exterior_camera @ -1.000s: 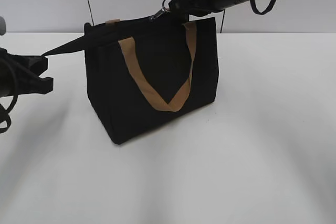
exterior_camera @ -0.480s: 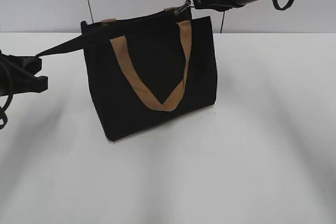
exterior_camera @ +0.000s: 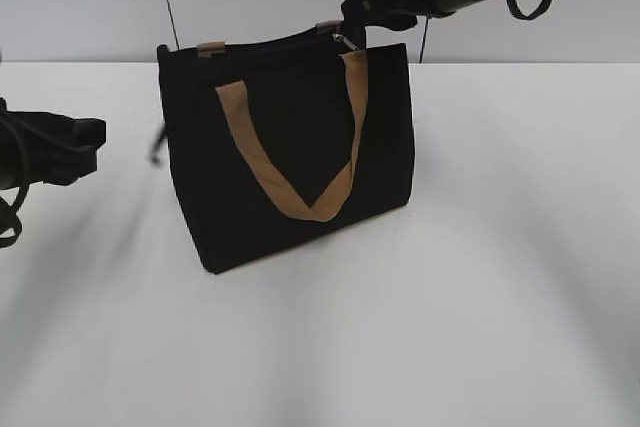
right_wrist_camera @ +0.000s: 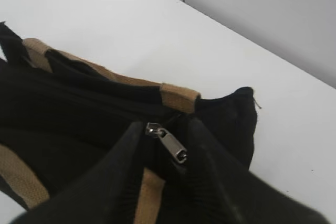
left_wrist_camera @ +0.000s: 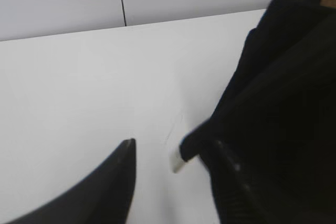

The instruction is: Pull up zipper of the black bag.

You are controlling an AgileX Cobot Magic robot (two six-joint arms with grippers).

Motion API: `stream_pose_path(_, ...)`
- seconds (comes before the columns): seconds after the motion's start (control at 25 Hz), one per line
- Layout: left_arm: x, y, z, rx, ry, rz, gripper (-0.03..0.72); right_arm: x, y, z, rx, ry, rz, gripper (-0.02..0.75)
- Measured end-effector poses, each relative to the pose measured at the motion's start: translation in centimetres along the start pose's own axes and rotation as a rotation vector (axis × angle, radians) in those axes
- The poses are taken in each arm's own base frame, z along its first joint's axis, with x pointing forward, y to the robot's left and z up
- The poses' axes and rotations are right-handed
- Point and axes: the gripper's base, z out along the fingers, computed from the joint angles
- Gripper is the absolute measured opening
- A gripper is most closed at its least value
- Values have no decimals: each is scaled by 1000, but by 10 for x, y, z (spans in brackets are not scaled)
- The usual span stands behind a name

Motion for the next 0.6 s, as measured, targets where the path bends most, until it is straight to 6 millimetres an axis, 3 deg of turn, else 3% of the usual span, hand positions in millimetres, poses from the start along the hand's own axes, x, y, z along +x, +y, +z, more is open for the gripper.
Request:
stream_pose_path(0.08,1,-1,-1,6,16,-22,496,-1,3,-3,-21,4,-7,364)
stream_pose_path(0.2,-2,-2,-9,19,53,-53,560,-7,8,-14,-44,-2,-8,458)
stream_pose_path(0.36,-16,-4,-25,54,120,-70,577,-9,15,-29,-72,65,-11,483)
stream_pose_path(0.6,-34,-9,-52,115,236,-95,578,8,20,-52,-68,348,26,486)
